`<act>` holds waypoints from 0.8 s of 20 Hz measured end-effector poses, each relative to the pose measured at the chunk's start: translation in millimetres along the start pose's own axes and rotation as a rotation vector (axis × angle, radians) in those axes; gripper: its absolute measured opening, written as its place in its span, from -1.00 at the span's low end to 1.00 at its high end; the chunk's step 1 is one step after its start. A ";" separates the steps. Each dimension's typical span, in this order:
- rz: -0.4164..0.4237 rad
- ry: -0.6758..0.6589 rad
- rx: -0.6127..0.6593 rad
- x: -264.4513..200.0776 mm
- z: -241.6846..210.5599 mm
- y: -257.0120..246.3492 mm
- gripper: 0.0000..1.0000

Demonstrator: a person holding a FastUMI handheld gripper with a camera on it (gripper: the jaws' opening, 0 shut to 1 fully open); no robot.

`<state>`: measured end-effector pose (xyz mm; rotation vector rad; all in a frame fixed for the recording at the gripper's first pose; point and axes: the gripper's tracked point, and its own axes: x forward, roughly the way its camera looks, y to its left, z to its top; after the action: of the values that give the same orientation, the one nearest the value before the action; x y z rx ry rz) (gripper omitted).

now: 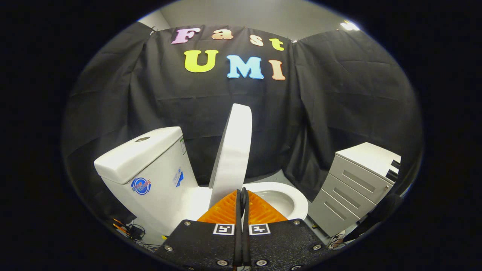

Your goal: Open the toilet lid.

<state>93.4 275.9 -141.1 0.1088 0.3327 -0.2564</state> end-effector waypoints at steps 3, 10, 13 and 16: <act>0.014 -0.014 -0.065 -4.0 5.2 14.7 -1.00; 0.078 -0.040 -0.128 -8.0 11.9 53.8 -1.00; 0.122 -0.055 -0.136 -8.5 15.4 69.8 -1.00; 0.145 -0.057 -0.155 -11.9 14.9 83.6 -1.00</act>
<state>109.3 356.9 -117.8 -0.0269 0.2854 -0.0894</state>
